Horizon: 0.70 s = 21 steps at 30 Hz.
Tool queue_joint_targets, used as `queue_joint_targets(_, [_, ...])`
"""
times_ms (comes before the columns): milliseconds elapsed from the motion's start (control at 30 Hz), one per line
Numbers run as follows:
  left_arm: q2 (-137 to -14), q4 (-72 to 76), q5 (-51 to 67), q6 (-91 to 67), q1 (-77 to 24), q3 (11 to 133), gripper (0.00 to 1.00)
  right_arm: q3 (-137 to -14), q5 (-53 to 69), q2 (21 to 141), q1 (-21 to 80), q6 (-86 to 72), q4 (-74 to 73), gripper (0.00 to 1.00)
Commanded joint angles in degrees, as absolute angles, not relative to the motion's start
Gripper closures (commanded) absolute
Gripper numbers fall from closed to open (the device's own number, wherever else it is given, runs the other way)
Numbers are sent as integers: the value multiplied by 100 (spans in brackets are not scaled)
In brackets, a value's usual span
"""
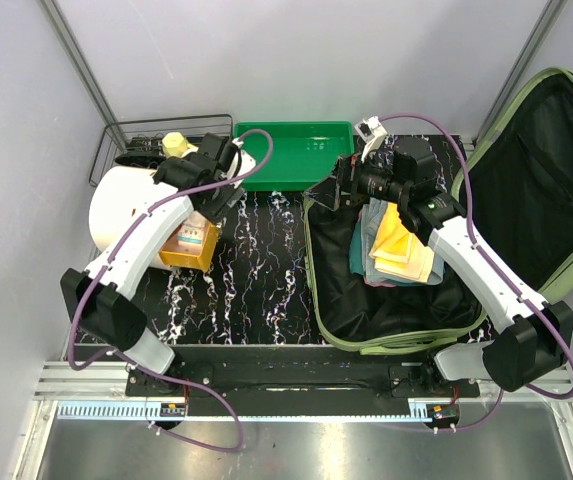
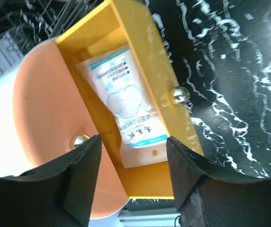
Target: Open, take out, and arrange the luggage
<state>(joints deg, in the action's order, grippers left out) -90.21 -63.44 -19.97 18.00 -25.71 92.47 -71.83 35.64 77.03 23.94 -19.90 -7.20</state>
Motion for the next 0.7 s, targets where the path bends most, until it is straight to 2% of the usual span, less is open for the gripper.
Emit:
queue_joint_targets(0, [-8587,-6477,-706,1801,-2707,9598,42,-7497,3674,7726,2355,-1969,-633,0])
queue_joint_targets(200, [-8841,-6626,-168,2012,-2892,9439,60,-7462,3665,7691,2356,-1951,-624,0])
queue_joint_targets(367, [-9377,-6732,-114,1951,-2927,9510,66,-7418,3630,7647,2355,-1942,-633,0])
queue_joint_targets(533, [-9720,-6531,-1062,1767,-2831,9282,73,-7374,3586,7585,2355,-1907,-650,0])
queue_joint_targets(667, [-9975,-6434,-1713,1758,-2514,9237,73,-7383,3533,7550,2347,-1872,-668,0])
